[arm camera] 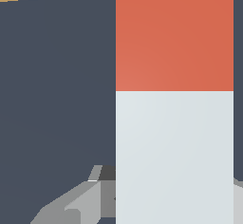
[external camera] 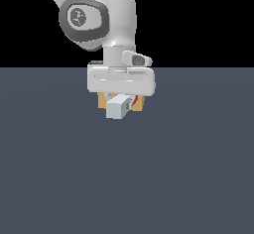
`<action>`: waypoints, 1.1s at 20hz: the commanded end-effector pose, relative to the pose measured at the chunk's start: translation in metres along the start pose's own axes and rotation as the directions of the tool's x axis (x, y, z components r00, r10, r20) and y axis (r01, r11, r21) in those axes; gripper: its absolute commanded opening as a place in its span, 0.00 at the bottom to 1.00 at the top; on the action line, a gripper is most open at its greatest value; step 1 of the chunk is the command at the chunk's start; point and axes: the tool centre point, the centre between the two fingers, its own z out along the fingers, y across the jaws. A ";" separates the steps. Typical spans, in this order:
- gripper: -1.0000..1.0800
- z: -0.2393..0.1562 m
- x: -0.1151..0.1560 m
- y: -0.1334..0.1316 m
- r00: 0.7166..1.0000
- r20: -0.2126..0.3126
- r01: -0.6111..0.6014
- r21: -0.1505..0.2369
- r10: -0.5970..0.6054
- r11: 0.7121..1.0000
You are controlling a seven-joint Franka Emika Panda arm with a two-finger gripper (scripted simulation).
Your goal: Insert the peg into the horizontal hole in a box.
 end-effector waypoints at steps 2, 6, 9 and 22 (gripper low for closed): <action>0.00 -0.009 0.016 -0.012 0.997 -0.001 0.074 -0.003 -0.074 0.997; 0.00 -0.011 0.021 -0.017 0.995 -0.001 0.099 -0.003 -0.099 0.995; 0.00 -0.010 0.019 -0.015 0.996 -0.002 0.091 -0.003 -0.091 0.996; 0.00 -0.010 0.020 -0.015 0.996 -0.001 0.091 -0.002 -0.091 0.996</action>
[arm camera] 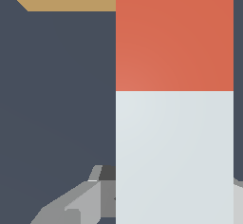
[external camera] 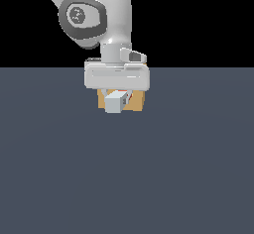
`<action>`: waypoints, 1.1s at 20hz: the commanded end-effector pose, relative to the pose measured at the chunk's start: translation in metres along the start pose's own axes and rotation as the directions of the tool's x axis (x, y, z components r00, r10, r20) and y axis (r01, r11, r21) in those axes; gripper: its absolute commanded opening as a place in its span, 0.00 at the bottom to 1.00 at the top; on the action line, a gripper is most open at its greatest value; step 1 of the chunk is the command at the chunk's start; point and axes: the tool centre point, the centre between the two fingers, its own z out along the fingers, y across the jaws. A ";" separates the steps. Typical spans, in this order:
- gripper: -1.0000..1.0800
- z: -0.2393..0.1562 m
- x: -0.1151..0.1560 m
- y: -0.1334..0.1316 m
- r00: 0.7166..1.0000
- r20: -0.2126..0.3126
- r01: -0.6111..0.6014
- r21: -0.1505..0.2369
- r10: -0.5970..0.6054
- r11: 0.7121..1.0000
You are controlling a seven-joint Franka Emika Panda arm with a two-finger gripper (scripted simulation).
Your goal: Insert the peg into the horizontal hole in a box.
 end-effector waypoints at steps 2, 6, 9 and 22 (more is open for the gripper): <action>0.00 -0.002 0.006 0.001 1.000 -0.001 0.000 -0.003 0.000 1.000; 0.00 -0.002 0.026 0.000 1.000 -0.002 0.000 -0.004 0.000 1.000; 0.00 -0.003 0.048 0.000 1.000 -0.002 0.000 -0.005 0.000 1.000; 0.00 -0.004 0.115 0.002 1.000 -0.003 0.001 -0.008 -0.001 1.000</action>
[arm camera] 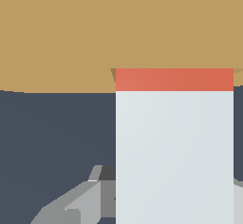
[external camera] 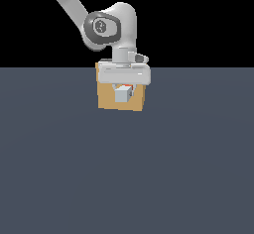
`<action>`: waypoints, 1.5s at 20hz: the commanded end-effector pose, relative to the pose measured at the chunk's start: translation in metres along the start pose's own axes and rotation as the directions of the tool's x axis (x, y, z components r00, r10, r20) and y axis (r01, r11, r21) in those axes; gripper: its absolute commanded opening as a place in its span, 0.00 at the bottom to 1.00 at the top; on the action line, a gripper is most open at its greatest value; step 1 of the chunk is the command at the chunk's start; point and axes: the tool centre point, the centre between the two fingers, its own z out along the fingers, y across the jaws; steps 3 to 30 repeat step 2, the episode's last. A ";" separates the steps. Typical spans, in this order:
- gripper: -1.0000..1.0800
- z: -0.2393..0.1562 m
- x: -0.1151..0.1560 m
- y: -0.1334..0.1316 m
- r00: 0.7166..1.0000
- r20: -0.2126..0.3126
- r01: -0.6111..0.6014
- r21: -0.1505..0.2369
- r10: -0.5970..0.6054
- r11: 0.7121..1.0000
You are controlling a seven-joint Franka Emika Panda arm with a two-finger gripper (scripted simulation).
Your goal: Insert the peg into the horizontal hole in a box.
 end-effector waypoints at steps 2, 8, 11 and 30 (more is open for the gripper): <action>0.00 -0.003 0.008 0.002 1.000 -0.007 0.002 -0.008 -0.002 1.000; 0.00 -0.003 0.008 0.002 1.000 -0.007 0.002 -0.008 -0.002 1.000; 0.00 -0.003 0.008 0.002 1.000 -0.007 0.002 -0.008 -0.002 1.000; 0.00 -0.003 0.008 0.002 1.000 -0.007 0.002 -0.008 -0.002 1.000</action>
